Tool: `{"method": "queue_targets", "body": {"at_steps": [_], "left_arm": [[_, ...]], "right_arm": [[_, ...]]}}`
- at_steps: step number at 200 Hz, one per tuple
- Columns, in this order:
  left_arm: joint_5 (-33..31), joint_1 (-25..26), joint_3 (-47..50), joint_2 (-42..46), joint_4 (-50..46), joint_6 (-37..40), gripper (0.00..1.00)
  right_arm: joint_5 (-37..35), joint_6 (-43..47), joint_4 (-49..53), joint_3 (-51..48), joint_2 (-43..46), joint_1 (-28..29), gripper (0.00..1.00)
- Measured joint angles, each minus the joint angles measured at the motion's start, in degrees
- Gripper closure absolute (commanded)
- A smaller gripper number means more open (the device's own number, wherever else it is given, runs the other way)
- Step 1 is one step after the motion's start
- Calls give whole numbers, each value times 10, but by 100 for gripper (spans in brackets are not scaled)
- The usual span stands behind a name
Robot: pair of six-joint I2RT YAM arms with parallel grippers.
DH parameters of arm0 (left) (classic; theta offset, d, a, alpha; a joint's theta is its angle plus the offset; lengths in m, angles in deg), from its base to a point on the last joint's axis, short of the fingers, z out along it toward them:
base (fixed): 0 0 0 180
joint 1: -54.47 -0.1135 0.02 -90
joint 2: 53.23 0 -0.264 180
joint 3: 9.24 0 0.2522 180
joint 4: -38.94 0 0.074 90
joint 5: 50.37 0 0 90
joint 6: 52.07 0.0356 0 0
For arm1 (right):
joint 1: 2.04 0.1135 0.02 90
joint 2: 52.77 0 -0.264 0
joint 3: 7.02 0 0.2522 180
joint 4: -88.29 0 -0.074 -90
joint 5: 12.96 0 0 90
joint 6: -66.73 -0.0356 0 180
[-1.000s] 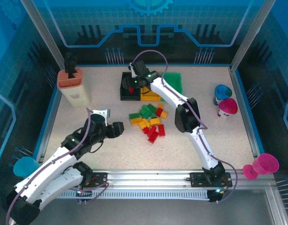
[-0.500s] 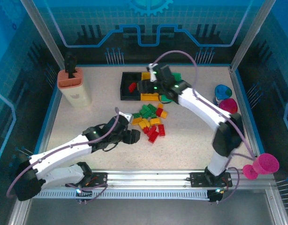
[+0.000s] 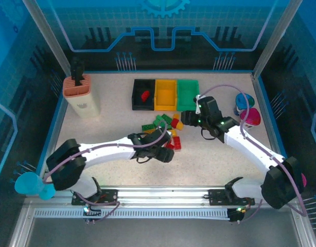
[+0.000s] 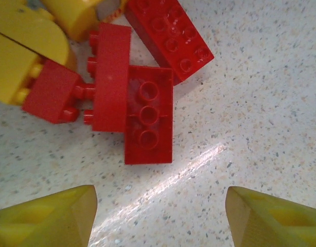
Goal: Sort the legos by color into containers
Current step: Pick up the lego from the middle-left of the table.
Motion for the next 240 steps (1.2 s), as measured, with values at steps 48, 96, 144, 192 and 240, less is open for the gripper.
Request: {"method": "queue_targets", "body": {"at_steps": [48,96,144,192,240], "left_arm": [[-8,2,-41,-78,-9,2,34],[-10,2,-68,-120,-16,3,35],[-28,2,-100,-153,-42,5,40],[-35,2,-123,-167,-65,5,43],[-49,5,-139,-185,-92,13,50]], "right_arm": [[1,-9,-8,-35,45,-14,32],[3,-13,-12,-54,52,-22,32],[11,-18,-17,-59,59,-26,32],[12,-19,-21,-65,71,-31,33],[12,-20,-21,-70,75,-36,33]]}}
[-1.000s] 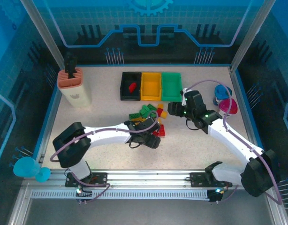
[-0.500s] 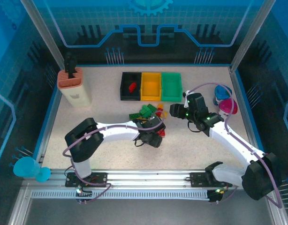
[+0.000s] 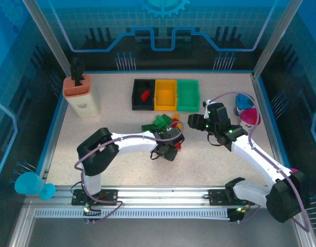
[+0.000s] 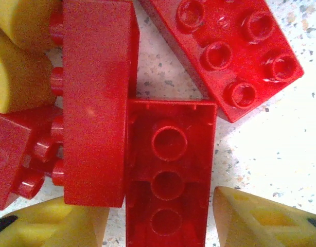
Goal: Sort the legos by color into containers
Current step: Pick up the lego from the middle-left of the table.
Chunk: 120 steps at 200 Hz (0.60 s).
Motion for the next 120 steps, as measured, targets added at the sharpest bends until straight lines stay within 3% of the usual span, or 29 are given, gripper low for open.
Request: {"method": "queue_targets", "body": {"at_steps": [34,77,120], "left_arm": [[-8,5,-5,-5,-13,3,63],[-10,5,-7,10,-28,5,65],[-2,5,-10,102,-41,19,65]], "right_arm": [[1,-2,-2,-9,3,-3,33],[2,-2,-4,-24,15,-9,33],[1,-8,-4,-37,37,-15,34]]}}
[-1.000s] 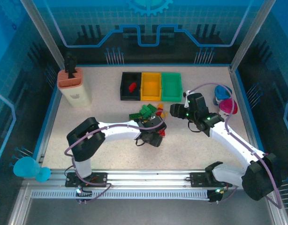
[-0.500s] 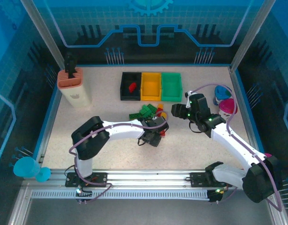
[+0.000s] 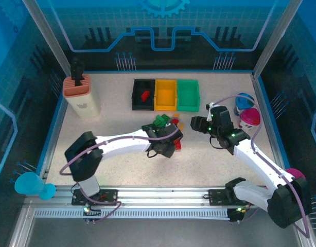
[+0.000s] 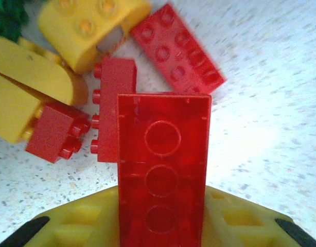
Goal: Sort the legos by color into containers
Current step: Pick up the lego from the middle-left of the table, then place the lego in the container.
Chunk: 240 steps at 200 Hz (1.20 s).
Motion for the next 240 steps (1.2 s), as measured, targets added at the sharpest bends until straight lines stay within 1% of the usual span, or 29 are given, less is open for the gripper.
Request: {"method": "queue_targets", "body": {"at_steps": [26,52,79,112,144,183,215,240], "left_arm": [[12,-5,-9,53,-2,11,65],[27,-33,-11,98,-4,20,64],[37,-90,-11,129,4,30,64],[51,-169,-19,128,18,31,65],[52,-234,-53,92,31,33,65],[52,-293,-84,19,56,36,66],[52,-325,-132,-69,66,37,66],[52,-339,-176,-117,61,44,65]], "right_arm": [[0,-1,0,-7,10,-6,34],[-2,-3,0,-13,22,-9,34],[-2,-7,1,-25,35,-10,35],[0,-9,6,-34,45,-10,35],[0,-11,11,-39,58,-10,35],[11,-14,10,-54,63,-10,35],[20,-15,13,-57,63,-10,35],[26,-15,12,-63,64,-10,35]]}}
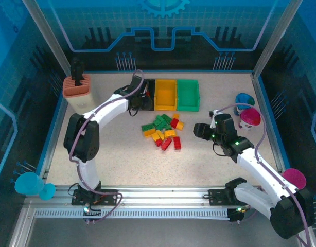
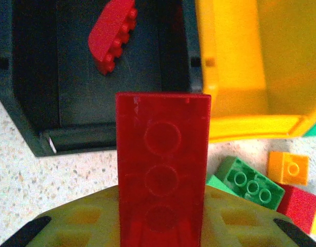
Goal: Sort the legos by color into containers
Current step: Place the lego in the container.
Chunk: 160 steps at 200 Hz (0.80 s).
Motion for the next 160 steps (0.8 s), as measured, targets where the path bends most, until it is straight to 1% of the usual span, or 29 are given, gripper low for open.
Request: {"method": "queue_targets", "body": {"at_steps": [33,78,102,139,160], "left_arm": [[3,-22,-75,-53,-10,8,65],[15,-49,-141,-118,-26,14,62],[20,-50,-161,-144,-36,14,60],[28,-49,-178,-159,-46,14,58],[30,-49,-185,-160,-50,14,54]], "right_arm": [[6,-5,1,-8,0,0,36],[17,-7,-2,-8,-4,0,36],[18,-6,-1,-7,-6,1,36],[19,-6,4,-4,-12,3,36],[19,-7,6,-4,-13,6,36]]}}
